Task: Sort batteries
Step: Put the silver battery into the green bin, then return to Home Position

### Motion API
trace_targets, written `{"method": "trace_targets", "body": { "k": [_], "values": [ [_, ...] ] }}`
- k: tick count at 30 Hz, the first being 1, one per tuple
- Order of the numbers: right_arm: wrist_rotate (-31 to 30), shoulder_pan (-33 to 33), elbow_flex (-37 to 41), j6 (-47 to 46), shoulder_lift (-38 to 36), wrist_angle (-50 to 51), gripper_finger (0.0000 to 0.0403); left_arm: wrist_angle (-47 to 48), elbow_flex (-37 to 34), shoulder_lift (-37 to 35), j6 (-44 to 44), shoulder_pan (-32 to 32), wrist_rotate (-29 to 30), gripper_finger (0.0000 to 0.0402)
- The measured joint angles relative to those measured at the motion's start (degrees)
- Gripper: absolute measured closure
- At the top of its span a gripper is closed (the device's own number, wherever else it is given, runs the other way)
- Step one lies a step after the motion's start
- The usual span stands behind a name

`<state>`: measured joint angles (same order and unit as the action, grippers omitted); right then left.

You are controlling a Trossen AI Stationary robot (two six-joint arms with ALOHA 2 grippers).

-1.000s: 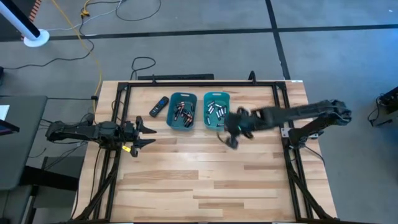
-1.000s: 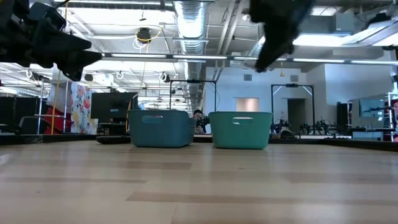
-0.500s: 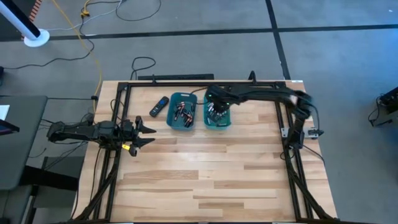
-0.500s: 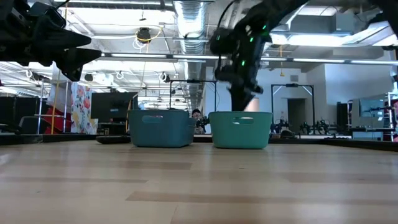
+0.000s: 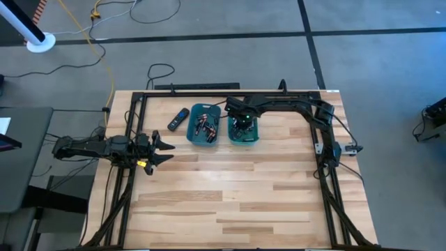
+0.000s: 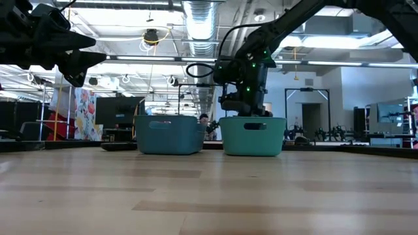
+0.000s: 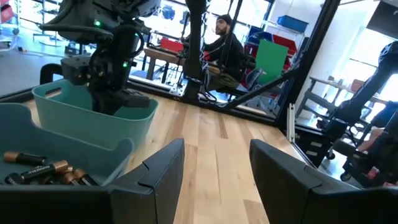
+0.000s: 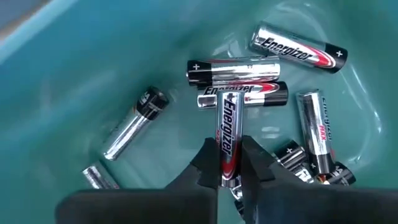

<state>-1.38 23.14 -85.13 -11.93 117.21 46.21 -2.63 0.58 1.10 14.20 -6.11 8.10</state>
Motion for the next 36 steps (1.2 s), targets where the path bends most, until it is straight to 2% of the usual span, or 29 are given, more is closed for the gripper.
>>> {"method": "trace_targets", "body": {
  "k": [12,16,20,24,28,36],
  "values": [
    [0.1,0.0,0.11,-0.01,-0.29,0.32,0.0261,0.11,0.0,0.0,0.0,-0.02,0.0,0.0224],
    [0.16,0.47,-1.4,-0.01,-1.95,3.27,0.0234,0.11,0.0,0.0,0.0,-0.02,0.0,0.0224],
    [0.16,1.07,-3.12,-0.03,-5.72,6.35,0.0224,0.13,0.0,0.02,0.0,-0.02,0.0,0.0224],
    [0.06,0.35,-1.44,2.11,-14.19,4.61,0.0225,0.15,0.0,0.02,-0.02,-0.02,0.0,0.0224],
    [-0.03,-1.43,6.33,2.53,-26.3,-1.87,0.0231,0.15,0.0,0.01,-0.02,-0.02,0.0,0.0224],
    [-0.21,-10.99,35.06,-6.34,-52.06,-24.61,0.0245,0.16,0.0,0.01,-0.02,-0.02,0.01,0.0224]
  ]
}}
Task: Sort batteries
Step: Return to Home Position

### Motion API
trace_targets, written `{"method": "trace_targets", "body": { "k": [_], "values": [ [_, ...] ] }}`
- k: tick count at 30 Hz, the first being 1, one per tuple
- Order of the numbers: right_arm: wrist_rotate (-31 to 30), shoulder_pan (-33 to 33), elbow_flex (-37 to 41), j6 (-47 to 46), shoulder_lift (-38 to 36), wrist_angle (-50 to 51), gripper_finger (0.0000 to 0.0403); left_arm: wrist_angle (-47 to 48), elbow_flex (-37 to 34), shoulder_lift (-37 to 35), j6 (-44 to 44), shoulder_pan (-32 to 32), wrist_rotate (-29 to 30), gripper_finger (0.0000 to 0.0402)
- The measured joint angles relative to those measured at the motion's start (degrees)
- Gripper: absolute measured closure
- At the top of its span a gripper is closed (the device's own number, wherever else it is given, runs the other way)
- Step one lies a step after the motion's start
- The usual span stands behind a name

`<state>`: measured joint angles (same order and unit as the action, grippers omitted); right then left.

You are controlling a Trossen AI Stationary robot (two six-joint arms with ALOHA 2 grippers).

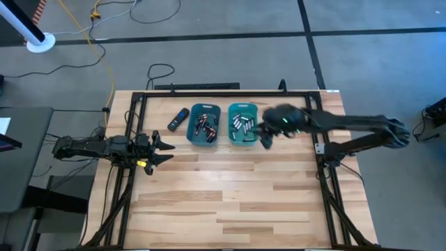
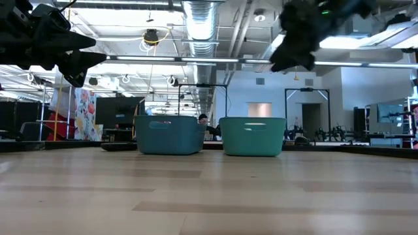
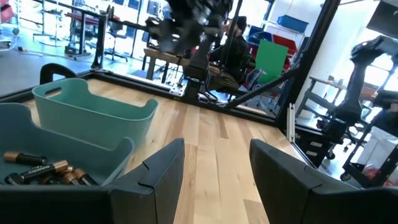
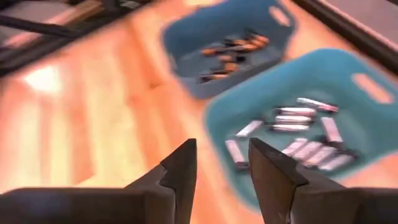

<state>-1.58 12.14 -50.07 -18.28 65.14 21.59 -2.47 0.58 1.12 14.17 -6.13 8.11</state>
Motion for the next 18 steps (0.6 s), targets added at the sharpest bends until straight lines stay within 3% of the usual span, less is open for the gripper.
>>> {"method": "trace_targets", "body": {
  "k": [8,18],
  "values": [
    [-0.04,-11.91,19.13,-1.47,-12.96,-14.6,0.0291,0.01,0.0,0.0,0.0,0.0,0.01,0.0224],
    [-3.1,-17.61,29.33,0.87,-21.52,-17.23,0.0394,0.01,0.0,0.01,0.0,0.0,0.01,0.0224]
  ]
}}
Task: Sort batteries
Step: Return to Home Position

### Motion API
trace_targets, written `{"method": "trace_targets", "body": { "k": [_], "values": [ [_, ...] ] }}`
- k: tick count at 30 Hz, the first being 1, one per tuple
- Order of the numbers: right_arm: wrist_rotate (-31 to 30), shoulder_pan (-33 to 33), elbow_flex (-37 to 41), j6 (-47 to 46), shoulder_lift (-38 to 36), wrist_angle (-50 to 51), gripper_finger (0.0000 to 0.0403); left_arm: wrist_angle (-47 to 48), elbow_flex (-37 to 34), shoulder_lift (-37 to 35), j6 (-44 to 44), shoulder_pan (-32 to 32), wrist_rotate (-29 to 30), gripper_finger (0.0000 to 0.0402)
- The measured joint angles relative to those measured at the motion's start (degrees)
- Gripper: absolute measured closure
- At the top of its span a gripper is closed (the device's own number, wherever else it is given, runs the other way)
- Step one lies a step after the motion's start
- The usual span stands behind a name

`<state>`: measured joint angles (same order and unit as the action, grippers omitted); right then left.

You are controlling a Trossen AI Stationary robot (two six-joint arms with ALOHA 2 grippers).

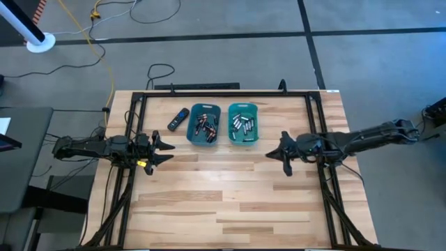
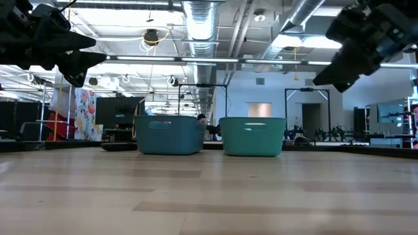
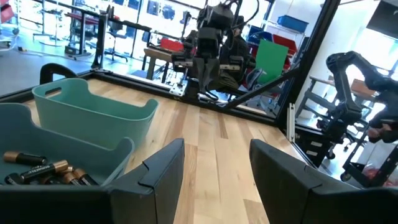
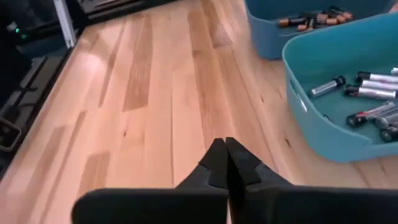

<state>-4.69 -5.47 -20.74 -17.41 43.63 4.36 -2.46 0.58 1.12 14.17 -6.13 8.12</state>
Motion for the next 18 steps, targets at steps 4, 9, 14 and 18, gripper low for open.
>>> {"method": "trace_targets", "body": {
  "k": [4,9,14,18],
  "values": [
    [0.0,0.43,2.86,2.81,-4.77,-0.25,0.0391,0.0,0.0,-0.02,0.0,0.01,0.0,0.0224],
    [-0.02,2.77,7.25,3.47,-11.88,-0.43,0.0394,0.0,0.0,-0.02,0.0,0.0,0.0,0.0224],
    [0.27,5.38,11.37,5.73,-19.67,-1.45,0.0398,0.0,0.0,-0.02,0.0,0.0,0.0,0.0224],
    [1.68,6.91,14.87,5.76,-25.27,-3.99,0.0399,0.0,0.0,0.0,0.0,0.0,0.0,0.0224]
  ]
}}
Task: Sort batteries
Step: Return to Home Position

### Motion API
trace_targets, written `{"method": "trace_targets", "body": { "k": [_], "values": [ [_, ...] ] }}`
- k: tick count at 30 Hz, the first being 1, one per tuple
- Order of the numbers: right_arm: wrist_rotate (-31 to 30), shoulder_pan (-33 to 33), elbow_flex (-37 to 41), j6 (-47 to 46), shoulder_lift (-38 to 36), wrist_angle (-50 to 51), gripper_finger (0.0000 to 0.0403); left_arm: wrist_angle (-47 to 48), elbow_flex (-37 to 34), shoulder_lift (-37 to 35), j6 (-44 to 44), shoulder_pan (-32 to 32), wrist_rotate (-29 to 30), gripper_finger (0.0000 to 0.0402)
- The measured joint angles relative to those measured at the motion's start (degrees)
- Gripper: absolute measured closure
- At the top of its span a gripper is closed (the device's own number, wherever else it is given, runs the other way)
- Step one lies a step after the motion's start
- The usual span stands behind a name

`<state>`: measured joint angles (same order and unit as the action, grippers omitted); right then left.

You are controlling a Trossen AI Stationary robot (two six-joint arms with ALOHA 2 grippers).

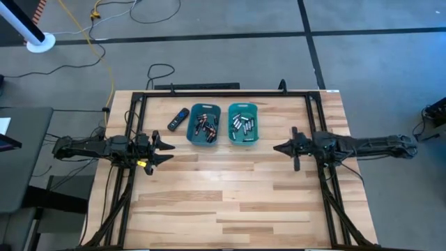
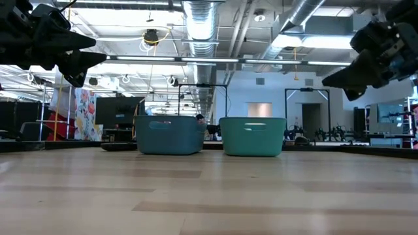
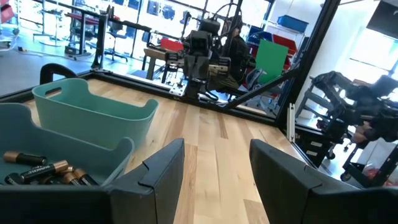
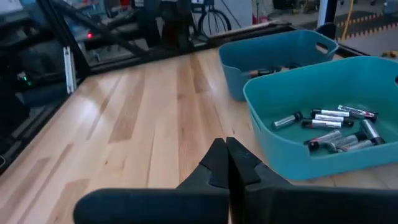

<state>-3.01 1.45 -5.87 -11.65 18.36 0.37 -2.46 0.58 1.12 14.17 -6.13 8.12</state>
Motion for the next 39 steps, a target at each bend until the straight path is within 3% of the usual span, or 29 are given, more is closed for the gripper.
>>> {"method": "trace_targets", "body": {
  "k": [9,18,23,30,39],
  "values": [
    [4.58,-0.16,5.4,-4.57,-11.78,-2.23,0.04,0.0,0.0,-0.02,0.0,0.0,0.02,0.0224],
    [4.95,-7.86,5.43,-3.3,-16.25,-1.91,0.04,0.0,0.0,0.0,0.0,0.0,0.02,0.0224],
    [4.17,-11.81,5.43,-1.81,-12.96,-1.46,0.04,0.0,0.0,-0.02,0.0,0.0,0.02,0.0224],
    [3.19,-11.11,5.4,5.75,-3.42,-1.2,0.0396,0.0,0.0,-0.02,0.0,0.0,0.02,0.0224],
    [3.09,-9.54,5.43,0.37,3.24,-1.04,0.038,0.0,0.0,-0.02,0.0,0.0,0.02,0.0224]
  ]
}}
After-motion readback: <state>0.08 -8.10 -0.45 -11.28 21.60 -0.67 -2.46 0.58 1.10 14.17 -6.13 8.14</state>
